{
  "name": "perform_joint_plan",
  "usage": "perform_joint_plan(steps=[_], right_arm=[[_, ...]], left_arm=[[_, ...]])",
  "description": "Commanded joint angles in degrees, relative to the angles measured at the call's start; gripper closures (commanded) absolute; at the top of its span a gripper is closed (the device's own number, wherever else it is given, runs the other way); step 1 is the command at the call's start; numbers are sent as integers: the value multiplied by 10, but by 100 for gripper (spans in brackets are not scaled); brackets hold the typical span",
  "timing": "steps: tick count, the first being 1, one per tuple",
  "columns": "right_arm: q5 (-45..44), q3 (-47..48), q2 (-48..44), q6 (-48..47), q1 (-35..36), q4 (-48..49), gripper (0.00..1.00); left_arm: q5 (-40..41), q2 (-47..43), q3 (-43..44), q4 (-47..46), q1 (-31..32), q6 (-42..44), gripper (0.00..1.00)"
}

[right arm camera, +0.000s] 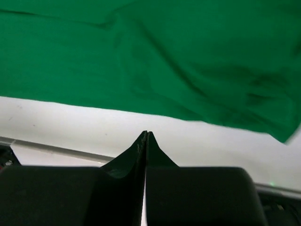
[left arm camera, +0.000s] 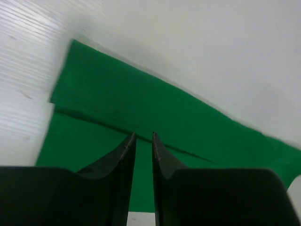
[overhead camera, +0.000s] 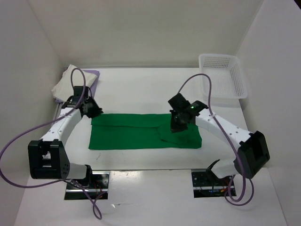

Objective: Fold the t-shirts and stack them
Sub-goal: Fold the other side of the tshirt into a rectangle, then rotate the tshirt 90 degrees

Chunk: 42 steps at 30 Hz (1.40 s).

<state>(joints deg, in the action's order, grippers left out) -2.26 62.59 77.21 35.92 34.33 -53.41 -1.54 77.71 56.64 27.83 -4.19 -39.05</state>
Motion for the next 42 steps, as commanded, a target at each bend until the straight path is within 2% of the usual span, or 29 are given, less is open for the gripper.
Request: perform_joint_plan(steps=[1, 3, 6, 7, 10, 16, 19, 22, 24, 26, 27, 28, 29, 30, 32, 33, 34, 35, 36, 38, 39, 40, 41, 42], right_arm=[[5, -6, 47, 20, 38, 116, 100], [-37, -6, 61, 34, 10, 131, 100], [-37, -32, 61, 35, -59, 185, 96], [-37, -39, 76, 29, -104, 196, 96], [-36, -39, 129, 13, -141, 207, 94], [-29, -33, 192, 33, -106, 224, 94], [15, -47, 217, 47, -101, 247, 94], [39, -39, 260, 53, -101, 255, 98], [45, 7, 321, 53, -101, 262, 99], [60, 98, 377, 45, -101, 256, 100], [66, 143, 448, 40, -101, 246, 100], [60, 267, 490, 34, -101, 228, 100], [54, 345, 534, 27, -101, 206, 100], [54, 526, 624, 16, -101, 157, 100], [66, 761, 725, 16, -101, 105, 100], [79, 904, 784, 24, -101, 29, 100], [141, 1056, 899, 34, -101, 2, 100], [180, 1093, 848, 48, -101, 43, 99], [188, 937, 744, 61, -101, 149, 99], [118, 867, 667, 23, -76, 173, 96], [118, 851, 641, -12, -62, 161, 92], [118, 845, 599, -23, -62, 146, 88], [112, 840, 576, -32, -55, 133, 76], [112, 791, 548, -38, -49, 139, 69]], left_arm=[[-16, 8, -33, -20, 39, -22, 73], [-22, 38, -33, -37, 59, -22, 73], [-37, 93, -26, -50, 66, -33, 73], [-50, 117, -26, -55, 66, -33, 73], [-57, 140, -33, -55, 66, -39, 73], [-75, 151, -80, -55, 3, -52, 76], [-113, 146, -93, -55, -35, -46, 79], [-129, 102, -86, -48, -35, -46, 79], [-129, 55, -70, -43, -29, -46, 79], [-129, 24, -59, -38, -14, -46, 79], [-129, -3, -59, -30, -9, -46, 79], [-129, -14, -53, -24, -9, -40, 79], [-129, -25, -53, -18, 0, -35, 76], [-129, -38, -53, -3, 9, -35, 76], [-123, -52, -72, 5, 26, -30, 76], [-123, -67, -82, 12, 31, -30, 75], [-123, -73, -91, 18, 31, -30, 75], [-129, -85, -104, 27, 39, -30, 73], [-135, -92, -104, 32, 45, -35, 73], [-135, -111, -111, 38, 51, -35, 72], [-141, -111, -116, 38, 51, -35, 72], [-141, -116, -116, 38, 51, -40, 72], [-146, -116, -111, 38, 51, -40, 71], [-146, -116, -111, 38, 51, -40, 71]])
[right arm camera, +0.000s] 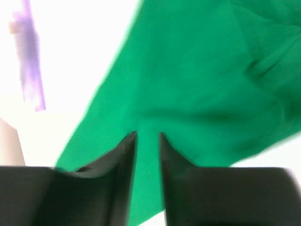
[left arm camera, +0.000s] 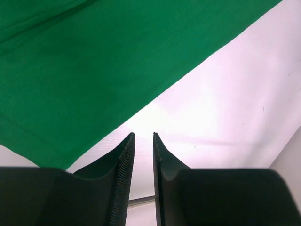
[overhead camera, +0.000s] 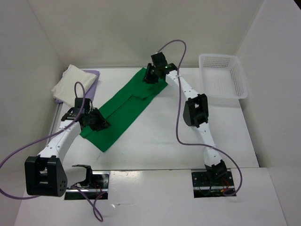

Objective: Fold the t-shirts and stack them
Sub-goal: Rotate the tshirt 90 degrees

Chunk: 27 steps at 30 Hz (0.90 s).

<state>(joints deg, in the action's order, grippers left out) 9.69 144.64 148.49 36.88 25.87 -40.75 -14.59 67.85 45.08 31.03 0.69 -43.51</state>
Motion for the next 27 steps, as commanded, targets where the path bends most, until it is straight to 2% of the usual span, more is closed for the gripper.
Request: perform_joint_plan(steps=[1, 2, 3, 4, 5, 6, 7, 8, 9, 10, 12, 13, 14, 16, 21, 25, 27], right_arm=[[2, -79, -237, -56, 36, 36, 61], [19, -139, -276, -56, 42, 68, 51], [29, -260, -313, -56, 42, 99, 49], [44, -315, -371, -31, 48, 147, 49], [61, -366, -394, -17, 55, 165, 55], [91, -461, -412, -6, 62, 181, 70], [91, -503, -429, 16, 86, 211, 88], [91, -545, -455, 26, 102, 227, 100], [91, -619, -462, 36, 118, 246, 100], [104, -645, -462, 49, 131, 261, 100], [131, -696, -446, 86, 167, 306, 100], [131, -704, -438, 96, 179, 319, 96], [131, -705, -429, 102, 198, 331, 87], [125, -705, -399, 108, 211, 343, 62], [118, -694, -326, 128, 219, 372, 39], [99, -673, -280, 148, 224, 384, 38], [81, -657, -250, 162, 238, 377, 47]], left_arm=[[-16, -18, 13, 6, 2, 4, 71], [-16, -18, 22, 11, 2, 4, 71], [-8, -18, 27, 11, 2, 4, 71], [-8, -12, 33, 11, 2, 10, 71], [-8, -12, 40, 11, 2, 11, 71], [-8, -7, 40, 5, -9, 17, 72], [-13, -2, 50, 5, -15, 25, 73], [-13, -2, 56, 5, -15, 25, 75], [-13, 6, 73, 5, -21, 31, 78], [-13, 15, 82, 0, -21, 36, 83], [-13, 24, 97, 0, -26, 36, 86], [-13, 32, 107, 0, -26, 41, 86], [-13, 32, 107, 0, -26, 41, 87], [-13, 38, 114, -5, -26, 41, 87], [-25, 43, 114, -11, -26, 41, 87], [-25, 43, 108, -16, -26, 41, 87], [-25, 43, 108, -16, -26, 41, 87]])
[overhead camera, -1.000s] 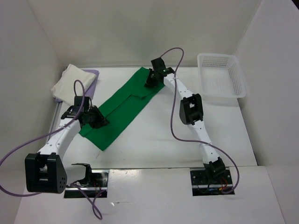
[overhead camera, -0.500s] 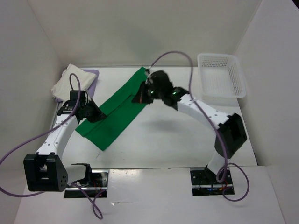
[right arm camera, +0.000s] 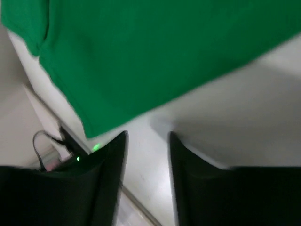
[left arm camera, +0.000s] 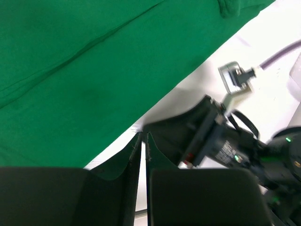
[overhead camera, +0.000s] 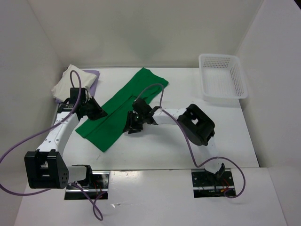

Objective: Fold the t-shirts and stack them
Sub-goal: Rotate the tshirt 90 degrees

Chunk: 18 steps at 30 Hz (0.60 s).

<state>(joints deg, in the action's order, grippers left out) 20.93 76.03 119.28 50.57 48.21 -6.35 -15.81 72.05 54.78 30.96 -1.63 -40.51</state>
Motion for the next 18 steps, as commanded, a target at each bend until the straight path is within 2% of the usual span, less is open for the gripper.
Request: perform_joint_plan(steps=[1, 3, 4, 5, 9, 12, 13, 18], right_arm=[[-48, 53, 55, 25, 15, 27, 59], [-54, 91, 94, 25, 22, 9, 65], [-54, 100, 104, 25, 22, 9, 76], [-54, 106, 110, 25, 22, -1, 83], [-70, 54, 57, 3, 0, -14, 100], [-70, -45, -17, -27, -36, -35, 100], [-70, -71, -73, -36, -45, -48, 100], [-59, -224, -212, -76, -64, -119, 100]], left_arm=[[-12, 1, 6, -15, -3, 11, 87], [-12, 7, 6, -20, -3, 11, 87], [-12, 7, 6, -20, -3, 11, 87], [-12, 14, 6, -20, -3, 17, 87], [0, 20, 6, -26, 8, 17, 87], [-5, 34, 1, -26, 16, 17, 87], [-5, 42, 1, -31, 32, 22, 85], [-19, 77, -5, -31, 82, 22, 76]])
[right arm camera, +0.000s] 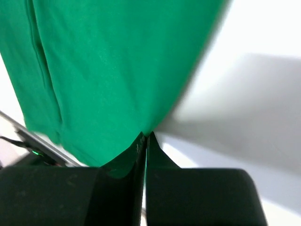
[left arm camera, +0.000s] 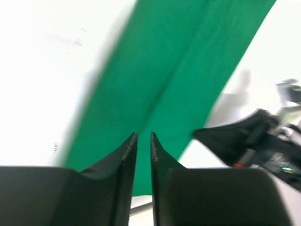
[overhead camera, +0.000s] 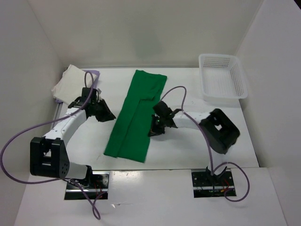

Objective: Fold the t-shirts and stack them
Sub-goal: Rotate the tshirt 90 degrees

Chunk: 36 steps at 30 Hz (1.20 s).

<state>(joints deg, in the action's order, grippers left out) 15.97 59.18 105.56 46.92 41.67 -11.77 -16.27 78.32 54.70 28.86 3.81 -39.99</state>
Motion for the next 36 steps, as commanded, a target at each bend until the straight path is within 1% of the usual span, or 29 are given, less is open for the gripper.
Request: perform_joint_plan(steps=[1, 2, 4, 6, 7, 8, 9, 10, 12, 13, 15, 18, 19, 20, 21, 22, 23, 24, 25, 26, 27, 28, 29, 30, 32, 33, 34, 35, 36], right_arm=[[-9, -73, -92, -39, -4, -71, 99], [-9, -100, -125, -31, -4, -71, 91], [-17, -118, -160, -13, -19, -85, 86], [-36, -131, -214, -7, -25, -104, 71], [-36, -140, -234, 1, -33, -111, 63], [-22, -147, -270, 9, -33, -117, 51], [-13, -156, -286, 16, -33, -117, 48], [5, -182, -299, 35, -33, -106, 46], [57, -234, -317, 60, -33, -85, 44], [57, -248, -325, 60, -33, -78, 44], [43, -266, -334, 66, -33, -71, 43], [18, -248, -310, 60, -38, -47, 43], [4, -219, -293, 53, -47, -38, 43], [4, -202, -273, 40, -58, -17, 44], [-5, -165, -225, 32, -68, -10, 47], [-5, -145, -200, 23, -80, -10, 53], [-11, -127, -177, 16, -94, 2, 57], [-11, -97, -144, 16, -123, 9, 61], [-16, -83, -131, 8, -136, 16, 62], [-26, -68, -120, 8, -148, 21, 62], [-35, -32, -106, 1, -170, 21, 62], [-40, -13, -78, 1, -183, 21, 56], [-50, 5, -63, -5, -195, 21, 54], [-59, 38, -49, -10, -218, 21, 54], [-71, 85, 2, -16, -241, 26, 54], [-71, 100, 21, -17, -263, 32, 54], [-64, 115, 60, -17, -272, 39, 54], [-37, 149, 80, -17, -280, 39, 54], [-30, 167, 98, -17, -286, 39, 54]], left_arm=[[-23, 24, -11, -5, 36, 17, 74], [-29, 31, -11, 4, 46, 17, 73], [-24, 38, -17, 29, 73, 22, 67], [-18, 32, -36, 59, 87, 22, 62], [-18, 32, -46, 69, 92, 22, 55], [-18, 25, -57, 78, 92, 22, 52], [-18, 18, -82, 94, 92, 15, 50], [-35, 10, -94, 95, 92, 15, 44], [-47, -11, -125, 95, 81, -8, 39], [-56, -12, -132, 95, 74, -14, 39], [-48, -18, -127, 100, 69, -14, 39], [-35, 16, -87, 72, 69, -14, 38], [-35, 29, -70, 63, 69, -14, 38], [-12, 57, -51, 48, 74, -9, 38], [-3, 71, -12, 38, 74, -9, 38], [3, 85, 9, 27, 74, -9, 38], [10, 116, 31, 10, 80, -2, 38], [45, 134, 56, 10, 81, -2, 38], [57, 153, 95, 1, 81, 5, 38], [66, 194, 111, -7, 81, 11, 38], [86, 214, 126, -14, 81, 11, 38], [92, 233, 139, -14, 81, 17, 38], [92, 264, 159, -14, 81, 18, 38], [75, 272, 159, -14, 81, 18, 41], [56, 262, 147, -32, 81, 18, 42], [46, 252, 125, -41, 81, 11, 42], [46, 234, 112, -54, 81, 11, 42], [41, 227, 103, -54, 81, 5, 42], [41, 227, 96, -54, 81, 5, 42]])
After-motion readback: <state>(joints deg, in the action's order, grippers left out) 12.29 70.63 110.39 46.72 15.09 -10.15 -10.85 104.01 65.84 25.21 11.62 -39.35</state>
